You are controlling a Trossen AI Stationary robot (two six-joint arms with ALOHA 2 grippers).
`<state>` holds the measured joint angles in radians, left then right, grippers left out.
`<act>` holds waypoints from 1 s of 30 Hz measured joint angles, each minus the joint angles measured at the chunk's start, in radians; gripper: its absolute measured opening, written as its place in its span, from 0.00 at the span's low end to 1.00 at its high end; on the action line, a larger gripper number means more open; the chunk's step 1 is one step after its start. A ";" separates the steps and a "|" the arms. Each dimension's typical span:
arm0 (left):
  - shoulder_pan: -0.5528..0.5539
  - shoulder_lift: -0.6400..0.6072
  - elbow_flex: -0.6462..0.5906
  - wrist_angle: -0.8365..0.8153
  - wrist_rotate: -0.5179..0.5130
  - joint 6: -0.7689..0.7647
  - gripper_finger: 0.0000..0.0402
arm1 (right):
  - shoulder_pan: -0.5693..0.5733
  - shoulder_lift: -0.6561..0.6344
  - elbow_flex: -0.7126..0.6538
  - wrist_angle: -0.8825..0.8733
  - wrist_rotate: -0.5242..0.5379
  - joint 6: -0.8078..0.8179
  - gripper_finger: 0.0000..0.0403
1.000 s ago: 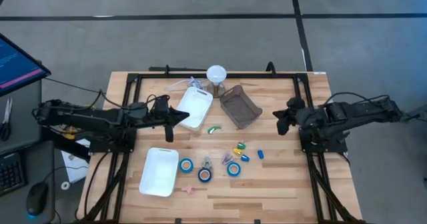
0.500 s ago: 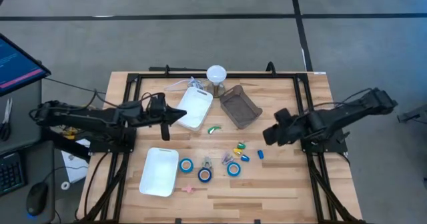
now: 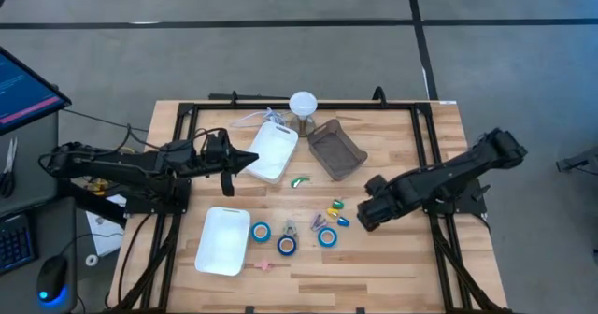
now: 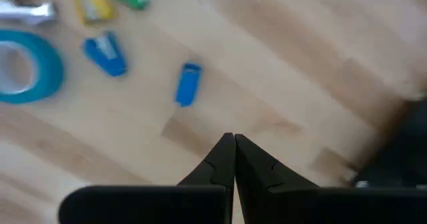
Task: Pick and place Stapler, Stapler remover, tape
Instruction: Put the right blue stapler into the black bin
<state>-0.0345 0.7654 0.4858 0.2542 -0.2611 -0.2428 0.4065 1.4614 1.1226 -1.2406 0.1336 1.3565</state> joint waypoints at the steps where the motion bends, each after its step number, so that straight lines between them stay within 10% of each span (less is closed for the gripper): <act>1: 0.000 0.000 0.000 0.000 0.000 0.000 0.02 | 0.000 0.012 0.012 0.010 -0.003 0.012 0.00; 9: 0.000 0.000 0.000 0.001 0.000 -0.001 0.02 | -0.005 0.081 0.054 0.018 0.026 0.074 0.05; 23: 0.000 0.000 0.000 0.001 0.000 -0.001 0.02 | -0.002 0.130 0.042 0.078 -0.007 0.122 0.49; 30: 0.000 0.000 0.000 0.001 0.000 -0.001 0.02 | -0.003 0.131 0.007 0.134 -0.007 0.159 0.56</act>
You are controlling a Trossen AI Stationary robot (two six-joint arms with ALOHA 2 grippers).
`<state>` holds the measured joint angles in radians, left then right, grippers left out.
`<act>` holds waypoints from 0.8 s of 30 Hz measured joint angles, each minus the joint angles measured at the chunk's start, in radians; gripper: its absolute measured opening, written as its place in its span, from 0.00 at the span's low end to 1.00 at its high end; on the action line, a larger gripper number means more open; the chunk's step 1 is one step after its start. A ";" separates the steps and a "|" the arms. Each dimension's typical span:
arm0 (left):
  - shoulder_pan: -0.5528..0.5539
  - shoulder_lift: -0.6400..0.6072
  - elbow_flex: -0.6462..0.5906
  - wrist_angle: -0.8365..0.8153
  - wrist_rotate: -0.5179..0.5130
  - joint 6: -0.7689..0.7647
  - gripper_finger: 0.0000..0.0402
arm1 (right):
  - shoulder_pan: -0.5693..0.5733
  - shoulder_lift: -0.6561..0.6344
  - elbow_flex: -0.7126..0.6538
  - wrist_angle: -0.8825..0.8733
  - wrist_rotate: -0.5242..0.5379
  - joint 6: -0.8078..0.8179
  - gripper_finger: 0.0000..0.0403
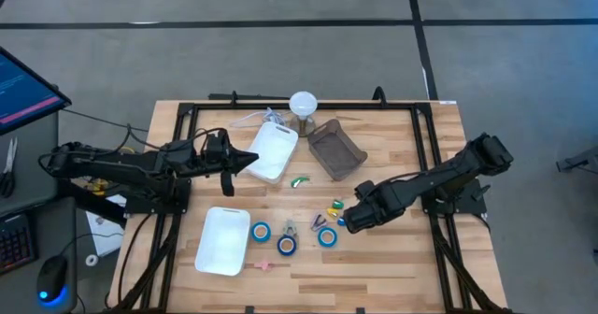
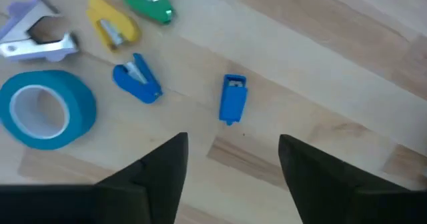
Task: Pick and place Stapler, Stapler remover, tape
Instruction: Put the right blue stapler into the black bin
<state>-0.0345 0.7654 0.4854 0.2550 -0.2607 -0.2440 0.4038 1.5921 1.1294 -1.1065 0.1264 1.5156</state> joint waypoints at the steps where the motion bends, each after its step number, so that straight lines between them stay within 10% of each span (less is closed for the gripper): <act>1: 0.000 0.000 0.000 0.000 0.000 0.000 0.02 | 0.000 0.000 -0.005 0.002 0.001 0.002 0.55; 24: 0.000 0.000 0.000 0.000 0.000 0.000 0.02 | 0.000 0.000 -0.195 0.258 -0.016 0.004 0.45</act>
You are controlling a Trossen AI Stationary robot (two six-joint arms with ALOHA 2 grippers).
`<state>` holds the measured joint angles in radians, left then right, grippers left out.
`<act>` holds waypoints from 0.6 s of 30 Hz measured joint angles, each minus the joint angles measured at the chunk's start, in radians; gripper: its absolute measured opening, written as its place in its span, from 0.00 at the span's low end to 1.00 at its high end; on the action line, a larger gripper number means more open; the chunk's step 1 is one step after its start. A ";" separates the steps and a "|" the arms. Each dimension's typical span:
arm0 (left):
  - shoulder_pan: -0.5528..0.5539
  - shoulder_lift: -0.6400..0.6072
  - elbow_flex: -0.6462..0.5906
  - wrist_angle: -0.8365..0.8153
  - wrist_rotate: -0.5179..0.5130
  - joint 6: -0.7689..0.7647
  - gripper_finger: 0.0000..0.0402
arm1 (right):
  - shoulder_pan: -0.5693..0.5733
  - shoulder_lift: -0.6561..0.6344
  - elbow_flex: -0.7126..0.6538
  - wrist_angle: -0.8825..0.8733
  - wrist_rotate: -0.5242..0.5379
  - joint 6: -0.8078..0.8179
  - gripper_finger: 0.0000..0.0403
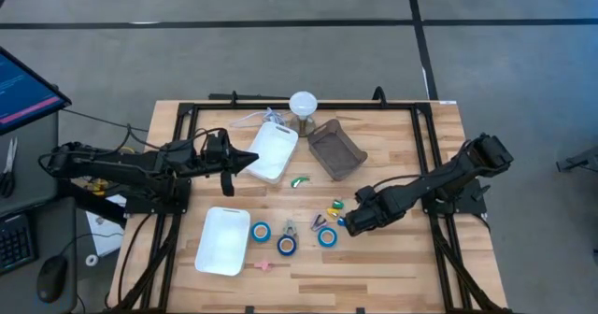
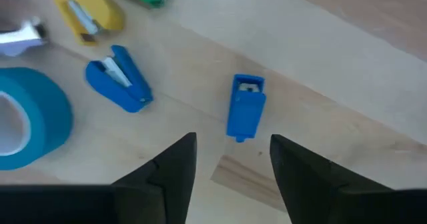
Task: Pick and place Stapler, Stapler remover, tape
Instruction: Put the right blue stapler into the black bin
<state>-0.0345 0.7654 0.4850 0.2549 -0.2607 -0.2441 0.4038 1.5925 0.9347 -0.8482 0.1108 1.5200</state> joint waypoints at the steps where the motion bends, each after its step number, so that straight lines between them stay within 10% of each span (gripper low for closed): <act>1: 0.000 0.000 0.000 0.000 0.000 0.000 0.02 | 0.000 0.000 -0.007 0.000 0.000 0.000 0.45; 18: 0.000 0.000 0.000 -0.001 0.000 0.000 0.02 | -0.025 0.060 -0.031 0.071 0.006 -0.066 0.42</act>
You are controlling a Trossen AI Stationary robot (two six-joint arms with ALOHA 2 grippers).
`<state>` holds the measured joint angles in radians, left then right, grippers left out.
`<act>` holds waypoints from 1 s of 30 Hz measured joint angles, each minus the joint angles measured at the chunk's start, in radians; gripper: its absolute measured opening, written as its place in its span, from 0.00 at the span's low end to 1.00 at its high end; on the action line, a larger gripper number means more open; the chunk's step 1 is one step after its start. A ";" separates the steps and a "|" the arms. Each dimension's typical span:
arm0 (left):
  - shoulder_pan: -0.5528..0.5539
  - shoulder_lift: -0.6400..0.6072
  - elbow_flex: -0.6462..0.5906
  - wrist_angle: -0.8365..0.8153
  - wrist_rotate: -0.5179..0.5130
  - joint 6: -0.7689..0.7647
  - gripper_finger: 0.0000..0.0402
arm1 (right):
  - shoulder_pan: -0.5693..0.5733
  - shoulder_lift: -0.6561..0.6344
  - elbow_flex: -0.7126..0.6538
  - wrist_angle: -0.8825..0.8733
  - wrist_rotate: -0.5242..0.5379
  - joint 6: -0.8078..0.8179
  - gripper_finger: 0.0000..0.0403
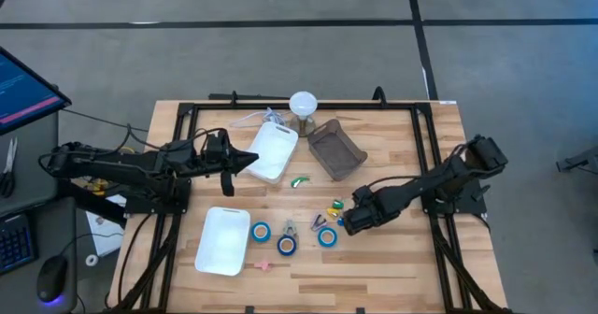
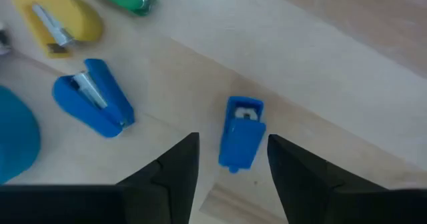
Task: Pick and place Stapler, Stapler remover, tape
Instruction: Put the right blue stapler into the black bin
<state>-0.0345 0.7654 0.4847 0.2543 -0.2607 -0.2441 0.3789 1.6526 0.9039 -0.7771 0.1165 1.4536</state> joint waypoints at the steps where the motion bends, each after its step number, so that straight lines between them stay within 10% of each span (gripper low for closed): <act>1: 0.000 0.000 0.000 0.000 0.000 0.000 0.02 | -0.005 0.019 0.001 0.027 -0.010 -0.014 0.42; 17: 0.000 0.000 0.000 -0.006 0.000 0.000 0.02 | -0.003 0.054 0.037 0.026 0.033 -0.058 0.13; 30: 0.000 0.000 0.000 -0.007 0.000 0.000 0.02 | -0.036 -0.063 0.037 -0.035 0.064 -0.076 0.18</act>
<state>-0.0343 0.7658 0.4843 0.2470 -0.2606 -0.2442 0.3431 1.5893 0.9405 -0.8118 0.1805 1.3775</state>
